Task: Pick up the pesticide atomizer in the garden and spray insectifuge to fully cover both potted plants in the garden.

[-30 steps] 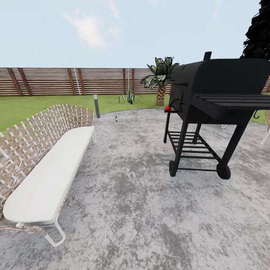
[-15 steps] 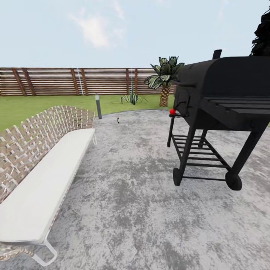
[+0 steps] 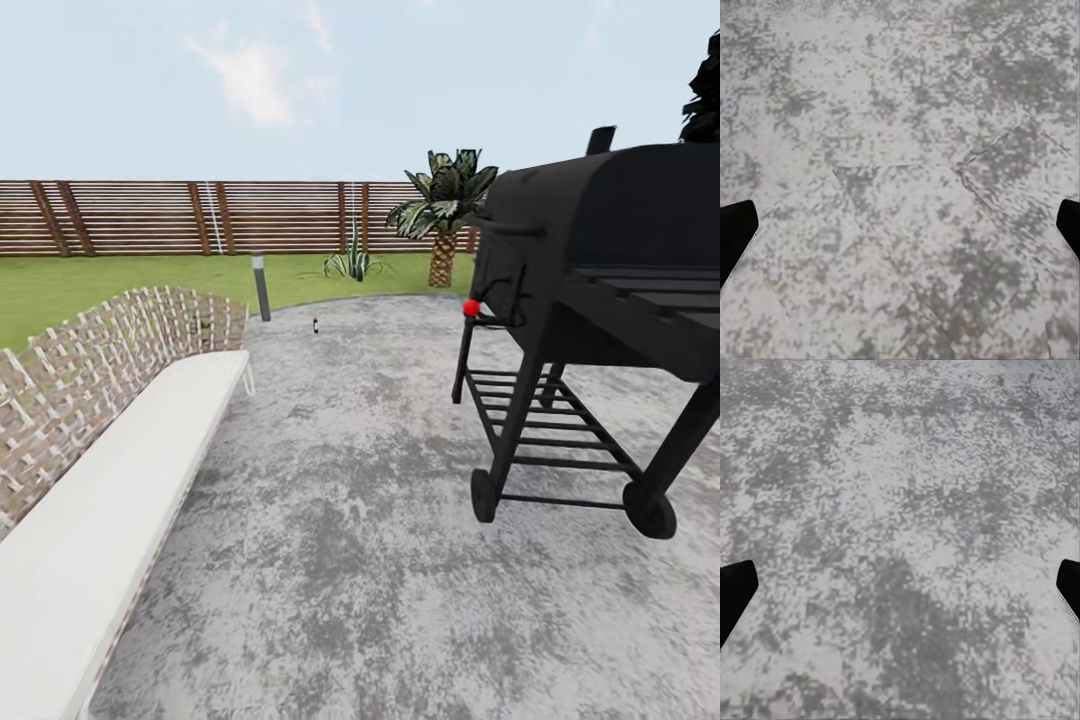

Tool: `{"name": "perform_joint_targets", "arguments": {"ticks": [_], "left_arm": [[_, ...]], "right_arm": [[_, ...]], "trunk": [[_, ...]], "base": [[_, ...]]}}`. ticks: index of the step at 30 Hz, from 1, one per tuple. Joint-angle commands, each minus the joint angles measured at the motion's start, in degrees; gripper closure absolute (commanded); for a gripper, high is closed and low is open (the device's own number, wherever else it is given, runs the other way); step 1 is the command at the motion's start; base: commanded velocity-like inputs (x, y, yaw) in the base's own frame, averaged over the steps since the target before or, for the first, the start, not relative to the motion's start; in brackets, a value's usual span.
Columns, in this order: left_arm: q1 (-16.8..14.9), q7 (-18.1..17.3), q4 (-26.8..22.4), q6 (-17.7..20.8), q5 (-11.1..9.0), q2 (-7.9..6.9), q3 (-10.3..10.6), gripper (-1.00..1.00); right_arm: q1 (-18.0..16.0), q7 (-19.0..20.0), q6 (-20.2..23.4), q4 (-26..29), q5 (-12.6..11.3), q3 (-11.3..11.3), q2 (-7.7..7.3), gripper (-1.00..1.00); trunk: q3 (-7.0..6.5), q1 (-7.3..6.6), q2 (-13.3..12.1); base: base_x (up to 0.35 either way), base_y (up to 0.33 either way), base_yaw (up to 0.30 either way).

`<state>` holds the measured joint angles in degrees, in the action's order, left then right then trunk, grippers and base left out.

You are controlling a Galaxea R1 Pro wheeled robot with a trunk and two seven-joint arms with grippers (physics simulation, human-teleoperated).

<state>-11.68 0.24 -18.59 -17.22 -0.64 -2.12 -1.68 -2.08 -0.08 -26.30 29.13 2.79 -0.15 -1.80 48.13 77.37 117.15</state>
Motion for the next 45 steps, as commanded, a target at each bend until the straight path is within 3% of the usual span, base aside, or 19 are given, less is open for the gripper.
{"name": "perform_joint_targets", "arguments": {"ticks": [1,33,45], "left_arm": [[0.0,0.0,0.1,-0.2,-0.1,0.01,-0.1,-1.0],[0.0,0.0,0.1,-0.2,-0.1,0.01,-0.1,-1.0],[0.0,0.0,0.1,-0.2,-0.1,0.01,-0.1,-1.0]], "right_arm": [[0.0,0.0,-0.2,0.0,0.3,0.0,-0.03,-1.0],[0.0,0.1,-0.2,0.0,0.4,0.0,-0.05,-1.0],[0.0,0.0,-0.2,0.0,0.4,0.1,-0.05,-1.0]], "trunk": [[0.05,0.03,0.0],[0.05,0.03,0.0],[0.05,0.03,0.0]], "base": [[0.34,0.0,0.0],[0.34,0.001,0.0],[0.299,0.191,0.099]]}}
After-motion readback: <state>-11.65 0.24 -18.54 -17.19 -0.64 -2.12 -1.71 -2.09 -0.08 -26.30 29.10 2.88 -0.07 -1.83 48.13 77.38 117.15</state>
